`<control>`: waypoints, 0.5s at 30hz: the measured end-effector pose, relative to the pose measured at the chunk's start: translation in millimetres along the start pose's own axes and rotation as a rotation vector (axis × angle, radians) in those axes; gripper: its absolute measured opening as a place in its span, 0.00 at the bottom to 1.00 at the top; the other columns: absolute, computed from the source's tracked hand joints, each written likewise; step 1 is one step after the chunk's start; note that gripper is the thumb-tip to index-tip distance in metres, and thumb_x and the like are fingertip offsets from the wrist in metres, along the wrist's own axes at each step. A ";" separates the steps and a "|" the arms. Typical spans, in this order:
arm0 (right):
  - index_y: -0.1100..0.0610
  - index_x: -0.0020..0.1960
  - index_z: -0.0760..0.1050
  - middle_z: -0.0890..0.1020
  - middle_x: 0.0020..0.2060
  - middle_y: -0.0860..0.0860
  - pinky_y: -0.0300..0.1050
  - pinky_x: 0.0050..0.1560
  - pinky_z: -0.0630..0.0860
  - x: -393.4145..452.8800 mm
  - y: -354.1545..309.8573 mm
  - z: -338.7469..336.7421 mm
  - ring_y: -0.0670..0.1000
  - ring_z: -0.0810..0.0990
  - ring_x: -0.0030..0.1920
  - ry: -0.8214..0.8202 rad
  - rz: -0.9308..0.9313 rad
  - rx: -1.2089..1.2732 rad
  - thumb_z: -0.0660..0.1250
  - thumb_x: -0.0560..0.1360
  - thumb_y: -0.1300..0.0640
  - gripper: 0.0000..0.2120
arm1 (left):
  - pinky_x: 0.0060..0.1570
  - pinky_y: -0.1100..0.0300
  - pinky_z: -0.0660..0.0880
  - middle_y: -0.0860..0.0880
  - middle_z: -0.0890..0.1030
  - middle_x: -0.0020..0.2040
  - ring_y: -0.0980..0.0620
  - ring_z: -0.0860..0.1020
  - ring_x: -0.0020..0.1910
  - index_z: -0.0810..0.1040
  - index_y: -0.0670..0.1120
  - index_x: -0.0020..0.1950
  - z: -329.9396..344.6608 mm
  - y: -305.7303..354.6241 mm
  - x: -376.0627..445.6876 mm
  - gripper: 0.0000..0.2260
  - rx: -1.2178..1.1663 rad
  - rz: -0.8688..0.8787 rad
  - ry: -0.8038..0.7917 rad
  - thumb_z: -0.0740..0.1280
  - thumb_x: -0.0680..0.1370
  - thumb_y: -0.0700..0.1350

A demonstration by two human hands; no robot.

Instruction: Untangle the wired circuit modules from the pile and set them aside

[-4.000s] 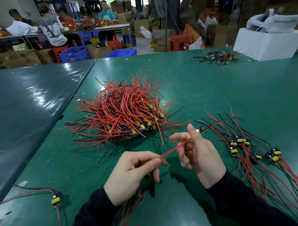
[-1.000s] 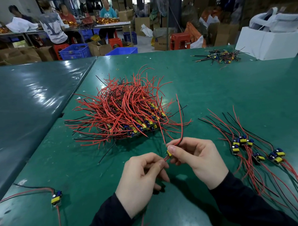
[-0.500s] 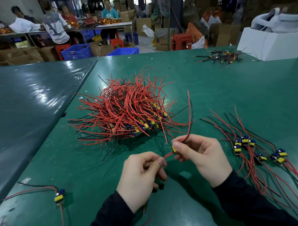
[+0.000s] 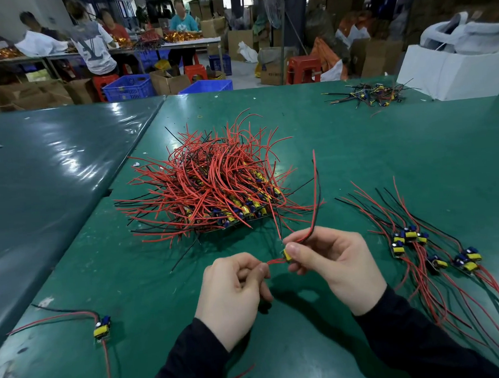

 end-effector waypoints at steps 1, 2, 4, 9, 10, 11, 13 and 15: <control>0.60 0.40 0.81 0.81 0.28 0.53 0.36 0.30 0.75 -2.4 -0.5 3.4 0.48 0.80 0.27 -0.034 -0.014 -0.005 0.72 0.63 0.58 0.07 | 0.25 0.59 0.72 0.49 0.81 0.26 0.56 0.73 0.22 0.78 0.46 0.35 -0.8 0.5 -0.1 0.11 0.001 0.008 0.015 0.66 0.77 0.38; 0.61 0.40 0.81 0.81 0.28 0.53 0.37 0.30 0.75 -3.7 -1.7 5.2 0.48 0.80 0.28 -0.053 -0.024 -0.006 0.72 0.63 0.58 0.07 | 0.25 0.56 0.74 0.49 0.81 0.26 0.55 0.73 0.23 0.78 0.46 0.35 -1.2 0.9 -0.1 0.11 -0.008 0.012 0.023 0.66 0.77 0.39; 0.61 0.40 0.81 0.81 0.28 0.52 0.36 0.30 0.75 -1.4 -4.2 2.1 0.49 0.79 0.27 -0.027 -0.027 0.004 0.71 0.63 0.59 0.07 | 0.27 0.51 0.75 0.50 0.82 0.27 0.53 0.72 0.24 0.79 0.47 0.35 -1.2 1.9 0.0 0.11 -0.008 0.014 0.015 0.66 0.77 0.40; 0.62 0.40 0.80 0.82 0.29 0.52 0.36 0.30 0.76 7.8 -6.0 -15.6 0.48 0.79 0.27 0.130 -0.001 0.045 0.69 0.67 0.64 0.02 | 0.25 0.53 0.75 0.51 0.82 0.29 0.53 0.73 0.24 0.79 0.46 0.36 1.4 -1.5 0.3 0.11 -0.017 -0.028 -0.023 0.65 0.77 0.39; 0.62 0.40 0.80 0.82 0.29 0.53 0.36 0.30 0.76 6.7 -5.1 -14.5 0.49 0.79 0.27 0.123 0.003 0.048 0.69 0.67 0.64 0.03 | 0.25 0.57 0.74 0.51 0.82 0.28 0.55 0.73 0.23 0.79 0.46 0.36 1.3 -2.5 0.5 0.11 0.000 -0.025 -0.024 0.65 0.77 0.38; 0.61 0.40 0.81 0.82 0.29 0.53 0.36 0.29 0.76 4.7 -3.9 -11.3 0.49 0.79 0.27 0.093 0.006 0.048 0.70 0.66 0.62 0.04 | 0.26 0.60 0.73 0.50 0.82 0.28 0.57 0.73 0.22 0.78 0.46 0.35 1.1 -3.4 1.1 0.11 0.031 -0.018 -0.028 0.65 0.77 0.38; 0.60 0.40 0.81 0.82 0.29 0.53 0.36 0.29 0.76 -0.2 -3.7 -2.2 0.49 0.80 0.27 0.003 0.005 0.043 0.70 0.64 0.60 0.06 | 0.27 0.62 0.74 0.50 0.82 0.27 0.56 0.75 0.23 0.78 0.45 0.35 1.1 -4.9 2.3 0.11 0.055 -0.027 -0.052 0.65 0.77 0.38; 0.60 0.40 0.81 0.82 0.29 0.52 0.36 0.30 0.76 0.6 -7.1 -1.8 0.48 0.80 0.27 0.009 -0.020 0.040 0.70 0.64 0.60 0.06 | 0.27 0.59 0.74 0.48 0.82 0.29 0.52 0.78 0.26 0.78 0.45 0.36 0.6 -6.1 3.8 0.10 -0.013 -0.061 -0.084 0.65 0.77 0.39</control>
Point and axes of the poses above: each hand's wrist, its own x-axis towards the middle knuckle, its own z-axis out of the palm, y = z × x, the point moved 4 cm from there along x, towards the middle knuckle
